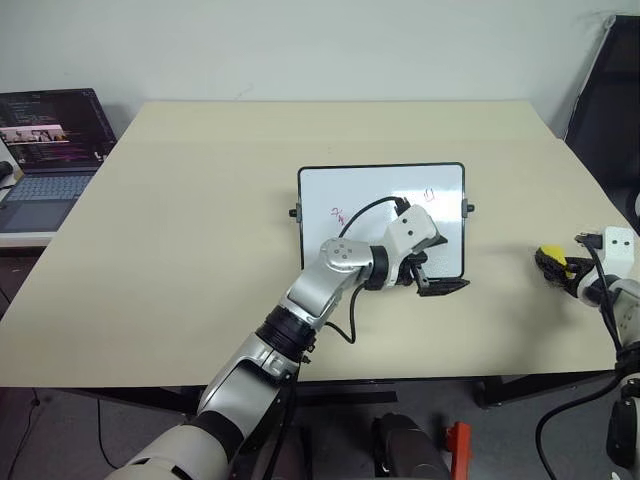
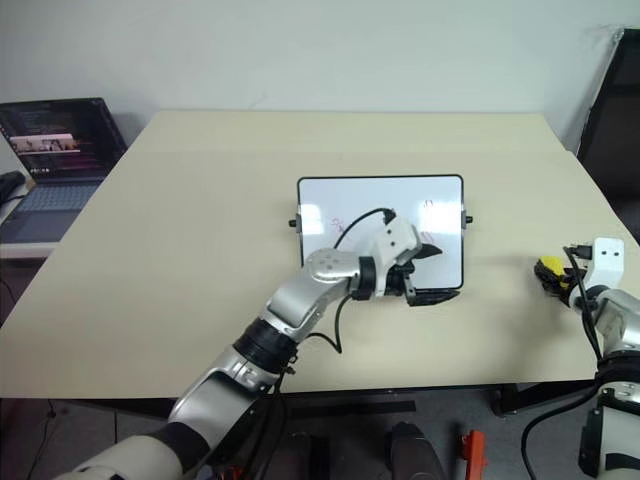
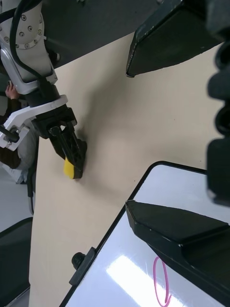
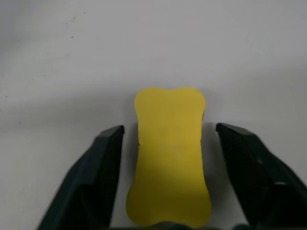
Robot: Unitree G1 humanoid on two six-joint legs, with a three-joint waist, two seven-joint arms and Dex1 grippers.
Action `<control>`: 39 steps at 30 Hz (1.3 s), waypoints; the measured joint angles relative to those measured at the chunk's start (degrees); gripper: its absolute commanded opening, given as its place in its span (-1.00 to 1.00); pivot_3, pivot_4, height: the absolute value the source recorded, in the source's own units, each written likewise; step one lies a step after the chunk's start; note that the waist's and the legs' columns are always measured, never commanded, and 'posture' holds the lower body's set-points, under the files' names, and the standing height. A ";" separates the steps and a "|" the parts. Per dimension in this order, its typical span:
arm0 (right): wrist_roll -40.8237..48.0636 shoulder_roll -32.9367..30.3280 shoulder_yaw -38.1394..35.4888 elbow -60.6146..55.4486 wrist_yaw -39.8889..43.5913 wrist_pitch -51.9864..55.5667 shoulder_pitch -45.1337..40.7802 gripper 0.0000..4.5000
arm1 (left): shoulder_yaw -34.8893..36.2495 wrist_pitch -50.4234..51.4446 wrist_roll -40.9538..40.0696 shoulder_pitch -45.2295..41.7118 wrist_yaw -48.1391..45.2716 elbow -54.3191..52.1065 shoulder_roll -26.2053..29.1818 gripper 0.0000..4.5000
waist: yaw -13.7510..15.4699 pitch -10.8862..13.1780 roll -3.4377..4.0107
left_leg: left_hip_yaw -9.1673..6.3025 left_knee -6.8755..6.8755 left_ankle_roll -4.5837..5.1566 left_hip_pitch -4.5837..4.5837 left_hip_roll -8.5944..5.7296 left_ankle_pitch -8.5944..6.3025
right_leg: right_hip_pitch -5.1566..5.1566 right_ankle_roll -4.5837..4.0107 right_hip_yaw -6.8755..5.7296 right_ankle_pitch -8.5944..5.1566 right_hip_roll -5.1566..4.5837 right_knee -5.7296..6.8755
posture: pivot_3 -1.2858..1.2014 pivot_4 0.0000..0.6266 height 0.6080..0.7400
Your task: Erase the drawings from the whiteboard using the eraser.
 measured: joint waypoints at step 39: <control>18.09 3.86 3.82 -44.11 2.39 16.21 -3.68 -0.41 | 20.72 -2.11 -6.39 14.28 -6.53 -17.04 28.87 1.00 | 0.08 0.00 0.08 | -0.07 0.00 0.00 -0.03 0.10 0.00 | -0.04 -0.18 -0.10 0.09 0.03 0.05 | 0.03 -0.52 1.00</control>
